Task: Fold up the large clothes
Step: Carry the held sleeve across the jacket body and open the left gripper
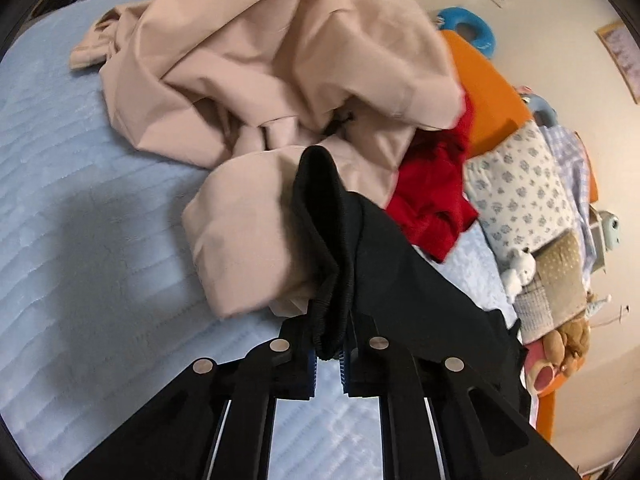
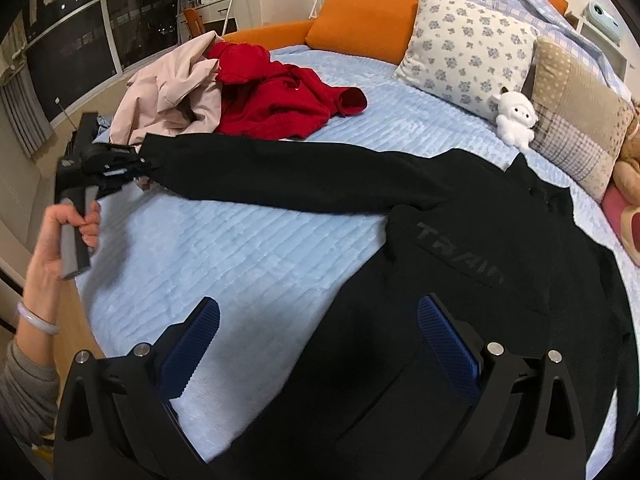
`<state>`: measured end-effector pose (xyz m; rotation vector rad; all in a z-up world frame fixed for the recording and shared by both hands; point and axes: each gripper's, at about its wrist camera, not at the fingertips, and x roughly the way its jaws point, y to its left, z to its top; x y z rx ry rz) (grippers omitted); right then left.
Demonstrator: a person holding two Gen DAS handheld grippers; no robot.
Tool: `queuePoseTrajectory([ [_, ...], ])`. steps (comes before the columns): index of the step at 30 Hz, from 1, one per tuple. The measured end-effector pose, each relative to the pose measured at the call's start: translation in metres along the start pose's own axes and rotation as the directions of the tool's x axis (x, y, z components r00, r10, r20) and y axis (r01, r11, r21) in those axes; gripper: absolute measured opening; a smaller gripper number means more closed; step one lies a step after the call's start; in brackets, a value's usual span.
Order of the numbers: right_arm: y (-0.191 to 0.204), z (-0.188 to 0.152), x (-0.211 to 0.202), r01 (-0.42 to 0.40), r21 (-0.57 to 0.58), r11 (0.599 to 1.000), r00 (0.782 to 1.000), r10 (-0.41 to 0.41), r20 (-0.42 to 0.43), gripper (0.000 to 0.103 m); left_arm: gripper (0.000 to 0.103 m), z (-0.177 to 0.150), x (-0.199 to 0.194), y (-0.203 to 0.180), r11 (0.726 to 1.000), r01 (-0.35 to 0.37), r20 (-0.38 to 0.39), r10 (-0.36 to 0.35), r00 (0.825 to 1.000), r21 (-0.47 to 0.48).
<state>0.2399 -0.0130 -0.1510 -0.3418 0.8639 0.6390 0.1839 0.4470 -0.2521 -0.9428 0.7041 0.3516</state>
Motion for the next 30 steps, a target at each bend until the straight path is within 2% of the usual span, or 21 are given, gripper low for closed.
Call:
queuePoseTrajectory([
  [4,-0.014,-0.007,-0.001,0.03,-0.02,0.999,1.0,-0.03,-0.008,0.098,0.012,-0.008,-0.025,-0.036,0.994,0.059,0.024,-0.062,0.998,0.089],
  [7,-0.034,-0.016,0.0,0.014,0.035,0.999,1.0,-0.013,-0.02,0.098,0.012,-0.014,-0.039,-0.07,0.983,0.094,0.038,-0.101,0.994,0.156],
  [10,-0.052,-0.021,-0.008,0.011,0.074,0.997,1.0,-0.011,-0.005,0.098,0.012,-0.022,-0.05,-0.128,0.95,0.116,0.041,-0.133,0.99,0.289],
  [13,-0.072,-0.025,-0.026,0.022,0.117,0.993,0.999,-0.026,0.037,0.098,0.012,-0.036,-0.056,-0.191,0.897,0.164,-0.003,-0.178,0.984,0.411],
  [16,-0.094,-0.026,-0.05,0.045,0.16,0.986,0.995,-0.06,0.086,0.098,0.012,-0.066,-0.069,-0.264,0.798,0.221,-0.057,-0.228,0.972,0.561],
  [18,-0.111,-0.029,-0.065,0.058,0.19,0.98,0.991,-0.08,0.111,0.098,0.012,-0.091,-0.079,-0.313,0.707,0.275,-0.121,-0.261,0.958,0.651],
  [19,-0.123,-0.031,-0.073,0.064,0.203,0.977,0.988,-0.09,0.121,0.098,0.012,-0.109,-0.084,-0.342,0.649,0.302,-0.158,-0.272,0.949,0.698],
  [20,-0.136,-0.031,-0.08,0.08,0.215,0.973,0.985,-0.11,0.131,0.098,0.012,-0.125,-0.089,-0.36,0.606,0.314,-0.178,-0.275,0.945,0.731],
  [22,-0.163,-0.027,-0.09,0.132,0.232,0.964,0.976,-0.167,0.14,0.098,0.012,-0.169,-0.097,-0.402,0.489,0.342,-0.229,-0.277,0.933,0.802],
  [24,-0.202,-0.013,-0.095,0.162,0.272,0.948,0.972,-0.201,0.122,0.095,0.012,-0.214,-0.102,-0.427,0.395,0.375,-0.282,-0.275,0.919,0.839],
  [26,-0.245,0.003,-0.095,0.115,0.343,0.932,0.981,-0.162,0.111,0.095,0.012,-0.265,-0.102,-0.445,0.308,0.43,-0.355,-0.27,0.895,0.849],
  [27,-0.261,0.011,-0.094,0.077,0.362,0.929,0.986,-0.125,0.111,0.095,0.012,-0.287,-0.101,-0.447,0.279,0.449,-0.38,-0.268,0.885,0.849],
  [28,-0.279,0.024,-0.09,0.024,0.374,0.927,0.991,-0.07,0.11,0.095,0.012,-0.318,-0.099,-0.452,0.229,0.472,-0.417,-0.251,0.874,0.851],
  [29,-0.293,0.039,-0.083,-0.008,0.372,0.928,0.995,-0.03,0.096,0.095,0.012,-0.339,-0.097,-0.453,0.199,0.484,-0.436,-0.241,0.867,0.852],
  [30,-0.298,0.05,-0.076,-0.031,0.352,0.935,0.997,0.003,0.08,0.096,0.012,-0.361,-0.094,-0.451,0.158,0.503,-0.464,-0.232,0.855,0.849],
])
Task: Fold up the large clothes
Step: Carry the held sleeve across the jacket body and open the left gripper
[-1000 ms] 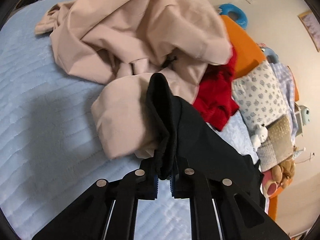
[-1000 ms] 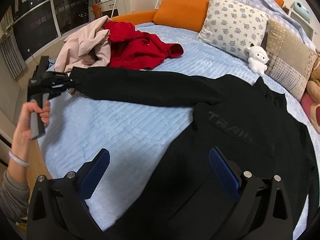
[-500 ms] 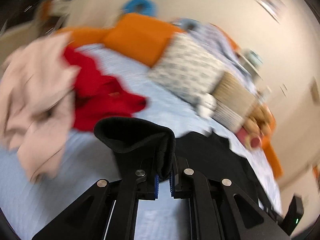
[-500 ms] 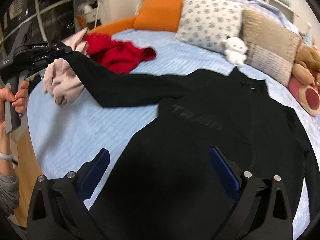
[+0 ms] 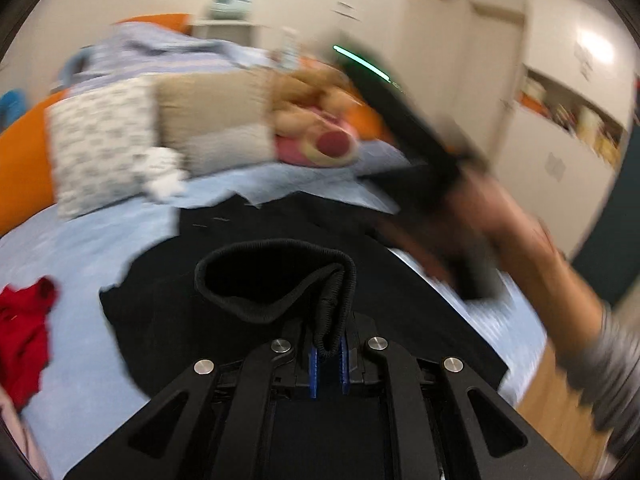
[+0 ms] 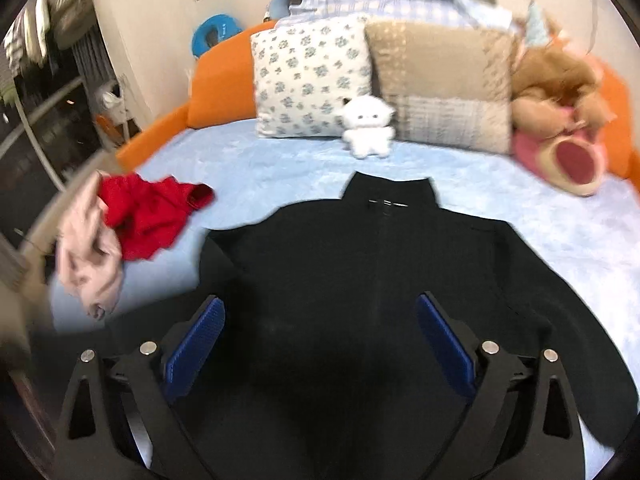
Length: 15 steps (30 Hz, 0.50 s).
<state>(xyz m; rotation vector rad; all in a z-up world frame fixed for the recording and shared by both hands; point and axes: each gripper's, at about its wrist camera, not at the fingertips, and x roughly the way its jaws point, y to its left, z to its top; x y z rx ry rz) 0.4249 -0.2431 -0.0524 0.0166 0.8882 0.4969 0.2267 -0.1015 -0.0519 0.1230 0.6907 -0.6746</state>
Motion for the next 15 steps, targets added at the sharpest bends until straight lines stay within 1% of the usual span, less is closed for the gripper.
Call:
queuePoseTrajectory([
  [1,0.002,0.015,0.012,-0.046,-0.035,0.998,0.998,0.044,-0.049,0.095,0.012,-0.006,0.012,-0.018,0.999,0.027,-0.02,-0.026,0.999,0.043],
  [2,0.004,0.024,0.022,-0.071,-0.054,0.996,0.995,0.066,-0.081,0.094,0.012,-0.017,0.025,-0.038,0.995,0.056,-0.049,-0.052,0.997,0.086],
  [3,0.01,0.035,0.033,-0.085,-0.067,0.994,0.992,0.078,-0.102,0.094,0.012,-0.028,0.036,-0.054,0.989,0.092,-0.077,-0.083,0.994,0.116],
  [5,0.026,0.051,0.058,-0.129,-0.112,0.985,0.981,0.111,-0.157,0.093,0.012,-0.045,0.053,-0.074,0.981,0.14,-0.119,-0.124,0.985,0.137],
  [7,0.046,0.061,0.094,-0.142,-0.16,0.977,0.97,0.105,-0.218,0.093,0.012,-0.062,0.066,-0.086,0.975,0.162,-0.144,-0.14,0.98,0.152],
  [9,0.058,0.067,0.133,-0.145,-0.152,0.978,0.959,0.102,-0.264,0.092,0.012,-0.077,0.074,-0.089,0.974,0.182,-0.167,-0.158,0.973,0.138],
  [10,0.062,0.067,0.151,-0.161,-0.137,0.977,0.951,0.116,-0.286,0.091,0.012,-0.082,0.074,-0.089,0.973,0.192,-0.173,-0.169,0.97,0.125],
  [12,0.067,0.07,0.191,-0.175,-0.1,0.98,0.938,0.135,-0.32,0.084,0.012,-0.089,0.075,-0.084,0.973,0.21,-0.175,-0.191,0.966,0.096],
  [13,0.068,0.071,0.207,-0.182,-0.089,0.979,0.932,0.143,-0.333,0.082,0.012,-0.091,0.074,-0.081,0.973,0.218,-0.171,-0.202,0.964,0.078],
  [14,0.07,0.071,0.226,-0.177,-0.085,0.981,0.928,0.138,-0.347,0.077,0.012,-0.092,0.073,-0.073,0.972,0.225,-0.171,-0.211,0.962,0.068],
  [15,0.071,0.071,0.244,-0.169,-0.082,0.982,0.926,0.129,-0.355,0.074,0.012,-0.093,0.073,-0.062,0.971,0.232,-0.173,-0.219,0.96,0.059],
])
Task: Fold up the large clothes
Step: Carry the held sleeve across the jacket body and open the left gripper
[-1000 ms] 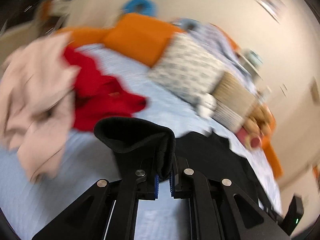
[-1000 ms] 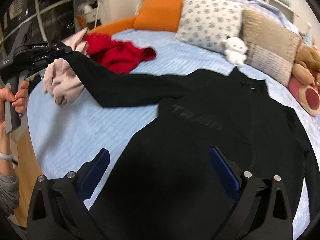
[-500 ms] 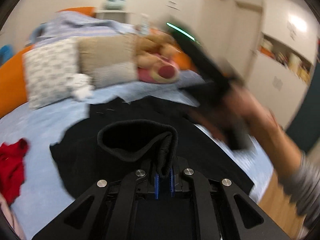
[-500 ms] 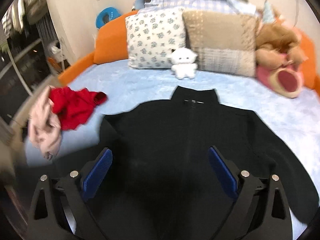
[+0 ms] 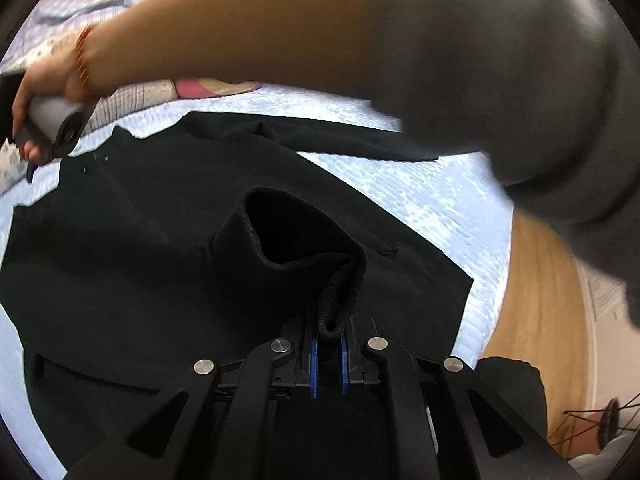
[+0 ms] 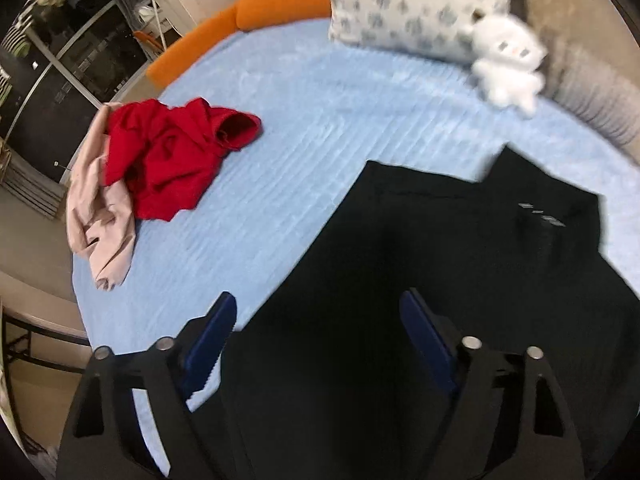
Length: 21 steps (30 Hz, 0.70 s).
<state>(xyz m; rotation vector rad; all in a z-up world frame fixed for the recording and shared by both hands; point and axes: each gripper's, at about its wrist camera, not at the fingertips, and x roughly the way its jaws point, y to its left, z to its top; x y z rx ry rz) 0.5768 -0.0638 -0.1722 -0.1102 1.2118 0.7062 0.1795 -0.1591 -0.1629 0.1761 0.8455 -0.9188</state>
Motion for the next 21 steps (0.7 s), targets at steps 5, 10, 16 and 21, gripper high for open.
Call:
queuePoseTrajectory([
  [5,-0.019,0.02,0.056,-0.036,0.06,0.998,0.999,0.038,-0.036,0.067,0.013,-0.014,-0.005,0.005,0.998,0.048,-0.009,-0.049,0.999,-0.051],
  [10,-0.032,0.03,0.073,-0.109,0.145,0.983,0.994,0.11,0.002,0.013,0.013,-0.02,-0.012,0.018,0.995,0.033,-0.025,-0.035,0.999,-0.091],
  [16,-0.074,0.04,0.029,-0.089,0.253,0.963,0.974,0.032,0.222,0.002,0.013,-0.025,-0.014,0.007,0.996,0.051,-0.042,-0.054,0.998,-0.079],
  [21,-0.096,0.033,0.037,-0.082,0.28,0.957,0.974,0.016,0.227,0.005,0.024,-0.028,-0.008,0.005,0.995,0.049,-0.071,-0.055,0.996,-0.092],
])
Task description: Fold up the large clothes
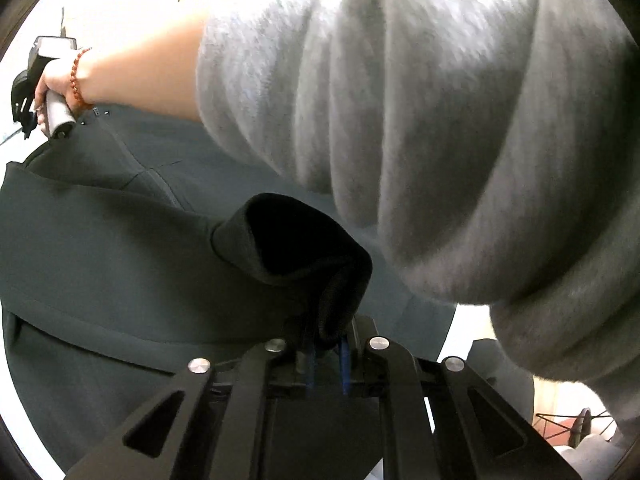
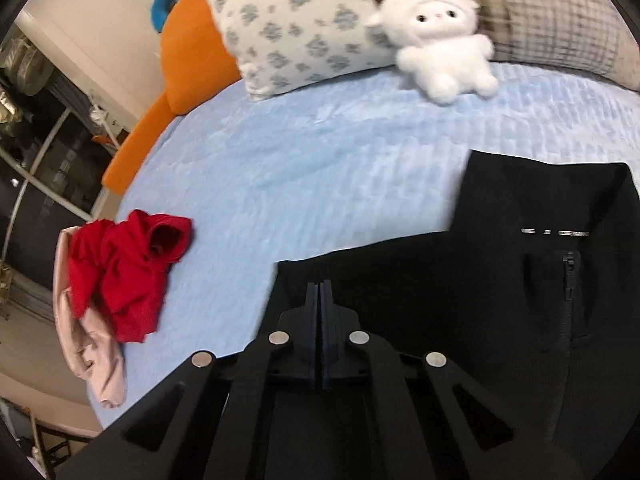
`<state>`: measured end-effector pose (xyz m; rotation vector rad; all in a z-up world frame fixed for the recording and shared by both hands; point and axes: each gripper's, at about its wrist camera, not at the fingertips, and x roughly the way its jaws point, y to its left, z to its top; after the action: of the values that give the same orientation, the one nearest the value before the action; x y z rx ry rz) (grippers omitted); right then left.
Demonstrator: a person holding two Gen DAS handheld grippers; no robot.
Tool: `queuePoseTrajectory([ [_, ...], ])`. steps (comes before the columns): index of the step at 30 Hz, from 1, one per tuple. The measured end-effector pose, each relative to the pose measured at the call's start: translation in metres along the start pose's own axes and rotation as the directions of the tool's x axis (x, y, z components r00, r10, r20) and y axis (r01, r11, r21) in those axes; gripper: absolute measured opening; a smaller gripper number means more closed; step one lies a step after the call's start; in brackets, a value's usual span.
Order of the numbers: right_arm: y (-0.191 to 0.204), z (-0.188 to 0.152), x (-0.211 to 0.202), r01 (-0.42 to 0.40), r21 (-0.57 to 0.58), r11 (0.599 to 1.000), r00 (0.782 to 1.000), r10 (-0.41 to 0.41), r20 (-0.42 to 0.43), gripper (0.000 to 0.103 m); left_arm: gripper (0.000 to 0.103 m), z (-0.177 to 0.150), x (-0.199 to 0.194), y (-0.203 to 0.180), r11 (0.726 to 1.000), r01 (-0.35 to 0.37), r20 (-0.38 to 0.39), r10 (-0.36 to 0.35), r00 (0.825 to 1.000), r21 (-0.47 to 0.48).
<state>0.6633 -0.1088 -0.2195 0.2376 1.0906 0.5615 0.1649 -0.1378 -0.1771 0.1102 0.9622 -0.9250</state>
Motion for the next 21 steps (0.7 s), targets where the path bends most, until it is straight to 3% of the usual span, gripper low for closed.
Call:
queuePoseTrajectory([
  [1,-0.001,-0.004,0.0,-0.008,-0.004,1.0,1.0,0.008,-0.002,0.005,0.047,0.002,0.0,0.001,1.0,-0.007,0.001,0.007,1.0,-0.008],
  [2,0.002,-0.009,0.0,-0.007,-0.021,1.0,1.0,0.006,-0.006,0.009,0.06,0.002,-0.001,0.002,1.0,-0.021,0.011,0.021,1.0,-0.02],
  [3,0.005,-0.013,-0.003,-0.001,-0.047,0.999,1.0,0.0,-0.011,0.025,0.076,0.002,-0.004,0.002,0.999,-0.036,0.034,0.037,0.999,-0.023],
  [4,0.012,-0.019,-0.009,0.023,-0.085,0.996,1.0,-0.024,-0.007,0.039,0.082,0.002,-0.006,0.002,0.999,-0.05,0.05,0.051,0.997,-0.02],
  [5,0.018,-0.024,-0.015,0.048,-0.119,0.992,0.999,-0.048,0.004,0.068,0.085,0.002,-0.01,0.0,0.998,-0.069,0.067,0.07,0.995,-0.014],
  [6,0.032,-0.034,-0.029,0.091,-0.193,0.977,0.996,-0.086,0.035,0.071,0.092,0.002,-0.013,-0.002,0.997,-0.075,0.075,0.075,0.994,-0.014],
  [10,0.07,-0.074,-0.077,0.146,-0.354,0.924,0.989,-0.135,0.055,0.07,0.093,0.002,-0.033,-0.005,0.998,-0.057,0.103,0.059,0.993,-0.025],
  [13,0.102,-0.12,-0.115,0.201,-0.493,0.846,0.979,-0.179,0.092,0.073,0.093,-0.002,-0.064,0.005,0.996,-0.039,0.143,0.051,0.988,-0.086],
  [15,0.116,-0.153,-0.128,0.238,-0.561,0.793,0.971,-0.216,0.107,0.079,0.093,-0.02,-0.099,0.023,0.985,-0.01,0.173,0.04,0.984,-0.174],
  [18,0.13,-0.213,-0.131,0.227,-0.639,0.735,0.968,-0.24,0.067,0.079,0.093,-0.045,-0.137,0.059,0.948,-0.071,0.182,0.132,0.974,-0.311],
  [21,0.141,-0.266,-0.119,0.217,-0.692,0.689,0.966,-0.255,0.05,0.079,0.093,-0.069,-0.164,0.11,0.873,-0.106,0.174,0.212,0.962,-0.476],
])
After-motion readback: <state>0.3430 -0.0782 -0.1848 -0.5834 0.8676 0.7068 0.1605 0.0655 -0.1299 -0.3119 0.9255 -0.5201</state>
